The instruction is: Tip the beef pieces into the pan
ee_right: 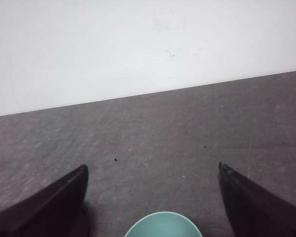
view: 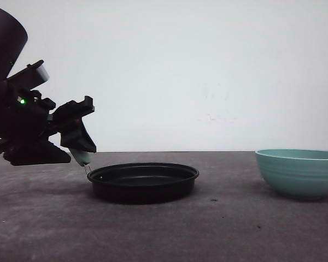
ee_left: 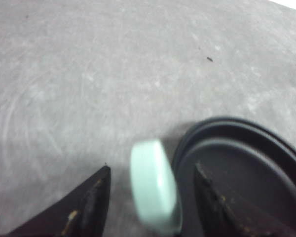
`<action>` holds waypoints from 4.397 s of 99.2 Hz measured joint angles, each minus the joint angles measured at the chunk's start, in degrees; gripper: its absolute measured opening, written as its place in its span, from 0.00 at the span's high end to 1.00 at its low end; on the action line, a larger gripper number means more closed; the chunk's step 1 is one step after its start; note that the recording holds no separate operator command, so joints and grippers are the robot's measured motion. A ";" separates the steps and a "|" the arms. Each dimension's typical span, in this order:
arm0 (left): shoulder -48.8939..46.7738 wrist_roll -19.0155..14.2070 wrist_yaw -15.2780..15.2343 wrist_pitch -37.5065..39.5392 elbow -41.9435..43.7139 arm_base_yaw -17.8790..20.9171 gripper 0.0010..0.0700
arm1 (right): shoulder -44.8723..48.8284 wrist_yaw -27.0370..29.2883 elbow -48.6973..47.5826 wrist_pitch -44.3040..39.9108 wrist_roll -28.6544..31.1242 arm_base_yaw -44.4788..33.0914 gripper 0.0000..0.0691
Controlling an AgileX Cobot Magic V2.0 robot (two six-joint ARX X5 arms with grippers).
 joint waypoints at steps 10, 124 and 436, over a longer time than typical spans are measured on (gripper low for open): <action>0.24 0.02 -0.02 0.24 0.66 0.02 0.69 | 0.11 0.00 0.00 -0.24 -0.02 0.00 0.24; -45.16 -4.72 10.71 -30.01 1.49 -1.14 0.94 | 32.72 -1.75 0.00 -0.48 2.05 0.00 0.30; -42.14 -9.09 20.04 -53.42 18.56 -1.22 0.94 | 36.26 46.77 24.04 34.75 -104.87 68.37 0.97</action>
